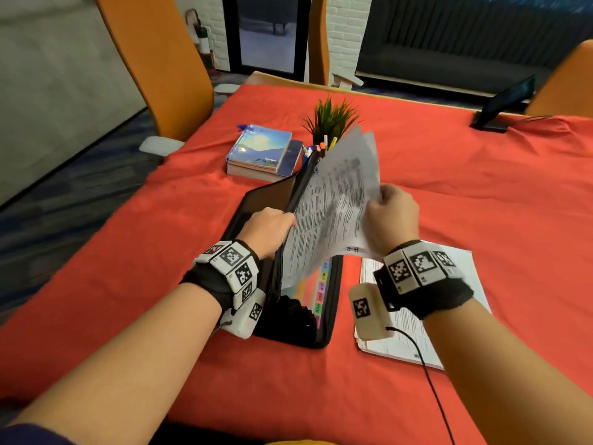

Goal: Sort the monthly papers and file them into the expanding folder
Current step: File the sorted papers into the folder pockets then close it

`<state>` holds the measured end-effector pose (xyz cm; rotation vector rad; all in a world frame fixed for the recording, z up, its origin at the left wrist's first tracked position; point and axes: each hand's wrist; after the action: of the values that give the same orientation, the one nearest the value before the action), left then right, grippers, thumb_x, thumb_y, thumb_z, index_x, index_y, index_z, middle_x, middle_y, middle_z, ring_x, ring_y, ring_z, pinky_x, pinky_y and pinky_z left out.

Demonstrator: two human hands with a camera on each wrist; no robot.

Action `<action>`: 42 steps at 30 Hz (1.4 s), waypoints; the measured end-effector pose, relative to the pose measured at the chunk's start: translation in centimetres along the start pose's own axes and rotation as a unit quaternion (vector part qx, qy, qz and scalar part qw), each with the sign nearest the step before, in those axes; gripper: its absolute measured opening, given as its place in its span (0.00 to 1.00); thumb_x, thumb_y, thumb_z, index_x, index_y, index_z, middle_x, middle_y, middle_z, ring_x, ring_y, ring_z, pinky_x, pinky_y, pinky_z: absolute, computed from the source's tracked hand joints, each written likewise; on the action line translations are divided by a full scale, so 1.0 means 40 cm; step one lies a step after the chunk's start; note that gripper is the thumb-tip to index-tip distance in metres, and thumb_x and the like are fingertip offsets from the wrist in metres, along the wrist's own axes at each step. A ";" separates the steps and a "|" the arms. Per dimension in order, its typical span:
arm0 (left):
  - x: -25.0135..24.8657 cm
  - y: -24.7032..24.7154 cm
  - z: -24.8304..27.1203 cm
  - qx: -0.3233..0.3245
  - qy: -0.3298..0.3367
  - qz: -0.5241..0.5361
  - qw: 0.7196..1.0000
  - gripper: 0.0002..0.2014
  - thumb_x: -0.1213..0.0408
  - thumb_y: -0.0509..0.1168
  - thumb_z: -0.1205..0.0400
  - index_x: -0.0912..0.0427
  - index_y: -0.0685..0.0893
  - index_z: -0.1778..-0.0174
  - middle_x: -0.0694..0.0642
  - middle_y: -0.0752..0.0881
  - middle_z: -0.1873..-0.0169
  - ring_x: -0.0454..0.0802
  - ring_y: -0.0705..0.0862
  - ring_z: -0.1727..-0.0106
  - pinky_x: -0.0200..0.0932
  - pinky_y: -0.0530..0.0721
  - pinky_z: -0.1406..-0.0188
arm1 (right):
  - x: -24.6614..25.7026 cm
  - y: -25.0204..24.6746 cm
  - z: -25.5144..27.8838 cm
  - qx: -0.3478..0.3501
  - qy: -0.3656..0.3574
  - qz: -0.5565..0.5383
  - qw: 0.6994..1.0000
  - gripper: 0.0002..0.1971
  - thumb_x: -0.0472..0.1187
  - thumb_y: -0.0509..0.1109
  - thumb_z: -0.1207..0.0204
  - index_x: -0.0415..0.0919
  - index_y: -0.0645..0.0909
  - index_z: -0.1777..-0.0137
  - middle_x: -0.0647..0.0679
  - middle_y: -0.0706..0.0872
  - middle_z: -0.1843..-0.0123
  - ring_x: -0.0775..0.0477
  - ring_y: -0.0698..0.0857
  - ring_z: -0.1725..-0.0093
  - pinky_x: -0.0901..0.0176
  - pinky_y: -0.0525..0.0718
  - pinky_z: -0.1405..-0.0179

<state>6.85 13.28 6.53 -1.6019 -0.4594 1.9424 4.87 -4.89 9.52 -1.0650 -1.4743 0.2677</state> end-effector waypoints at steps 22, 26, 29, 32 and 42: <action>-0.067 -0.001 0.009 -0.005 0.060 -0.003 0.998 0.15 0.53 0.49 0.25 0.58 0.74 0.68 0.56 0.75 0.67 0.59 0.78 0.60 0.36 0.72 0.68 | -0.035 0.104 0.082 0.298 -0.023 -0.062 0.952 0.17 0.52 0.68 0.24 0.41 0.84 0.42 0.45 0.86 0.47 0.52 0.83 0.63 0.65 0.79 0.64; -0.052 -0.007 -0.006 -0.030 0.044 0.099 0.994 0.21 0.67 0.62 0.21 0.58 0.64 0.79 0.54 0.65 0.79 0.48 0.67 0.81 0.36 0.62 0.86 | -0.132 0.020 0.043 0.232 0.023 -0.131 0.964 0.11 0.48 0.67 0.23 0.43 0.81 0.47 0.43 0.85 0.53 0.49 0.82 0.62 0.53 0.85 0.63; -0.042 -0.009 -0.002 -0.025 0.041 0.142 0.989 0.14 0.71 0.61 0.20 0.61 0.78 0.73 0.51 0.77 0.78 0.39 0.69 0.83 0.35 0.66 0.80 | -0.301 -0.051 0.016 0.160 0.105 0.044 0.980 0.15 0.44 0.71 0.27 0.36 0.81 0.44 0.42 0.85 0.50 0.41 0.83 0.50 0.51 0.80 0.47; -0.036 -0.008 -0.004 -0.018 0.030 0.169 0.985 0.11 0.70 0.60 0.21 0.65 0.87 0.50 0.58 0.84 0.59 0.47 0.77 0.68 0.39 0.70 0.71 | -0.467 -0.111 0.034 0.157 0.266 0.228 0.923 0.27 0.48 0.75 0.31 0.32 0.77 0.38 0.36 0.83 0.42 0.36 0.82 0.42 0.50 0.81 0.44; -0.049 -0.001 0.005 -0.041 -0.005 0.146 0.988 0.09 0.67 0.60 0.20 0.60 0.85 0.52 0.44 0.72 0.92 0.47 0.72 0.83 0.42 0.66 0.78 | -0.634 -0.146 0.103 0.104 0.380 0.229 0.890 0.40 0.49 0.83 0.43 0.30 0.69 0.36 0.33 0.76 0.38 0.32 0.78 0.40 0.43 0.80 0.42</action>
<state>6.88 12.13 8.12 -1.7953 -0.3269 2.1700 -5.43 -24.85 -4.25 -1.1512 -0.4698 0.2855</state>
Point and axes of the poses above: each hand's wrist, its own z-axis away from the middle knuckle, its own y-axis out of the palm, x = y × z
